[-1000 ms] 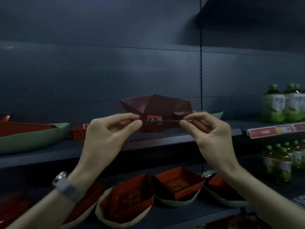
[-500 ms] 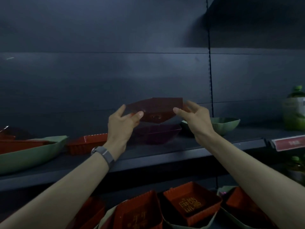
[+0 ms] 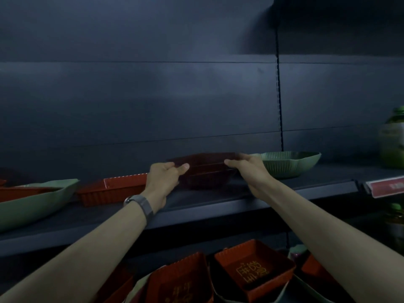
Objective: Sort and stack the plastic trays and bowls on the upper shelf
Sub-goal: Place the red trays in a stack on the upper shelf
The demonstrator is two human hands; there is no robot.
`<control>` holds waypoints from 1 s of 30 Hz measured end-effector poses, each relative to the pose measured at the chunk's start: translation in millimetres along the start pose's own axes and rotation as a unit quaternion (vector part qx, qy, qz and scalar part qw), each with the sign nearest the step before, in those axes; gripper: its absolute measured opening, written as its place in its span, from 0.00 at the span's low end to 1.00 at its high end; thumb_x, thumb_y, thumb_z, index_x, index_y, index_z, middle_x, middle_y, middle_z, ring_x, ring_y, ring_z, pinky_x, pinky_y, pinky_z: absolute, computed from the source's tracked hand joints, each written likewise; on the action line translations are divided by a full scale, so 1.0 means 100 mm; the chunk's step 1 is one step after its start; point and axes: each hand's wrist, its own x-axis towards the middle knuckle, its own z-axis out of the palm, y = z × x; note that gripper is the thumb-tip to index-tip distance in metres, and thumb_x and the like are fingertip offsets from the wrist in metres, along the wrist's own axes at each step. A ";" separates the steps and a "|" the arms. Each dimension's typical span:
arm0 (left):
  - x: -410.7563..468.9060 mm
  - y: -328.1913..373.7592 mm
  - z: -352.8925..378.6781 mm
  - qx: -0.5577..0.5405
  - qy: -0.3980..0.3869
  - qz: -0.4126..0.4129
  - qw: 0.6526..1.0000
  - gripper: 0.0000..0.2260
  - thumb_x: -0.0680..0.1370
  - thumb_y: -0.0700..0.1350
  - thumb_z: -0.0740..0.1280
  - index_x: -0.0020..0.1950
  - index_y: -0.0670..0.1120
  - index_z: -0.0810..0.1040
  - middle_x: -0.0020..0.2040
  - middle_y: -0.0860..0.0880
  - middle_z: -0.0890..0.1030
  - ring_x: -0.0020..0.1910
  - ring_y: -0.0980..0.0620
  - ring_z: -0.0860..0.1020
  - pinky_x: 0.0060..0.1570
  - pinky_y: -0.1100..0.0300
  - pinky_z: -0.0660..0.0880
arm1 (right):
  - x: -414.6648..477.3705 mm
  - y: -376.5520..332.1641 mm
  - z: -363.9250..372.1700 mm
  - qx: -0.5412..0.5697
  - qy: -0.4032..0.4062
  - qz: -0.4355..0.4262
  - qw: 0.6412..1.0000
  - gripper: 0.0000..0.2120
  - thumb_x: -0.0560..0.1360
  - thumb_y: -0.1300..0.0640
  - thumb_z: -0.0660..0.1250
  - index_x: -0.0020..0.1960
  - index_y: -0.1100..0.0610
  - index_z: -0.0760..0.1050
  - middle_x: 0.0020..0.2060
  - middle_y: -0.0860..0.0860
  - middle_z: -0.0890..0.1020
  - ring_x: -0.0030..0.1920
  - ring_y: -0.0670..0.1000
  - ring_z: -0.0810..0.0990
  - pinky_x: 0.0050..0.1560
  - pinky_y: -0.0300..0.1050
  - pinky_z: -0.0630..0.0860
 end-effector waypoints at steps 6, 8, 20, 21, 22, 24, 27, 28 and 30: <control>0.03 -0.13 0.09 -0.003 0.011 -0.037 0.999 0.30 0.79 0.42 0.76 0.77 0.33 0.70 0.75 0.43 0.74 0.67 0.45 0.78 0.65 0.46 0.80 | 0.04 0.09 0.07 -0.010 0.020 0.032 0.999 0.19 0.66 0.52 0.74 0.57 0.53 0.84 0.51 0.47 0.89 0.58 0.51 0.85 0.68 0.55 0.78; 0.06 -0.18 0.10 0.001 0.024 -0.041 0.999 0.29 0.76 0.43 0.78 0.73 0.33 0.74 0.70 0.42 0.79 0.62 0.46 0.81 0.66 0.48 0.80 | 0.06 0.11 0.08 -0.022 0.028 0.034 0.999 0.19 0.64 0.50 0.73 0.54 0.53 0.84 0.46 0.47 0.88 0.54 0.51 0.85 0.61 0.53 0.81; 0.08 -0.25 0.01 -0.010 0.048 -0.040 0.998 0.30 0.71 0.42 0.82 0.69 0.33 0.78 0.60 0.42 0.84 0.53 0.47 0.85 0.64 0.50 0.81 | -0.01 0.07 0.17 -0.074 0.034 0.037 0.996 0.07 0.64 0.52 0.72 0.40 0.54 0.80 0.33 0.46 0.79 0.40 0.52 0.76 0.46 0.50 0.72; 0.09 -0.26 0.00 -0.003 0.056 -0.038 0.998 0.28 0.73 0.41 0.81 0.69 0.32 0.77 0.60 0.41 0.84 0.52 0.47 0.85 0.64 0.50 0.81 | 0.02 0.09 0.17 -0.075 0.027 0.040 0.996 0.09 0.64 0.52 0.73 0.41 0.55 0.81 0.34 0.47 0.80 0.42 0.52 0.77 0.48 0.50 0.73; 0.09 -0.26 -0.02 0.005 0.061 -0.037 0.997 0.27 0.73 0.40 0.81 0.69 0.32 0.77 0.61 0.41 0.83 0.52 0.47 0.85 0.63 0.50 0.81 | 0.03 0.10 0.18 -0.078 0.019 0.041 0.996 0.12 0.64 0.52 0.73 0.44 0.57 0.83 0.36 0.47 0.82 0.45 0.52 0.79 0.51 0.50 0.75; 0.08 -0.25 -0.05 0.017 0.062 -0.037 0.997 0.29 0.73 0.40 0.81 0.69 0.32 0.77 0.61 0.41 0.82 0.53 0.46 0.84 0.63 0.50 0.81 | 0.08 0.13 0.18 -0.089 0.008 0.044 0.995 0.18 0.64 0.51 0.74 0.50 0.60 0.85 0.45 0.50 0.87 0.53 0.55 0.84 0.59 0.53 0.81; 0.05 -0.23 -0.08 0.043 0.051 -0.030 0.997 0.39 0.64 0.48 0.84 0.70 0.33 0.76 0.63 0.41 0.83 0.59 0.45 0.83 0.66 0.50 0.79 | 0.06 0.12 0.17 -0.113 0.008 0.048 0.992 0.22 0.64 0.48 0.75 0.54 0.60 0.86 0.52 0.54 0.88 0.58 0.58 0.85 0.65 0.58 0.81; 0.04 -0.22 -0.09 0.049 0.046 -0.029 0.997 0.41 0.62 0.49 0.84 0.70 0.33 0.76 0.65 0.41 0.82 0.61 0.44 0.83 0.67 0.50 0.79 | 0.03 0.09 0.17 -0.125 0.012 0.044 0.991 0.21 0.65 0.48 0.75 0.52 0.60 0.86 0.51 0.54 0.88 0.57 0.58 0.86 0.63 0.58 0.82; 0.04 -0.22 -0.12 0.055 0.038 -0.032 0.997 0.39 0.66 0.47 0.84 0.71 0.34 0.75 0.67 0.40 0.81 0.62 0.44 0.82 0.68 0.50 0.78 | -0.02 0.05 0.16 -0.145 0.021 0.036 0.989 0.15 0.69 0.50 0.75 0.48 0.60 0.85 0.48 0.55 0.88 0.54 0.58 0.86 0.60 0.57 0.84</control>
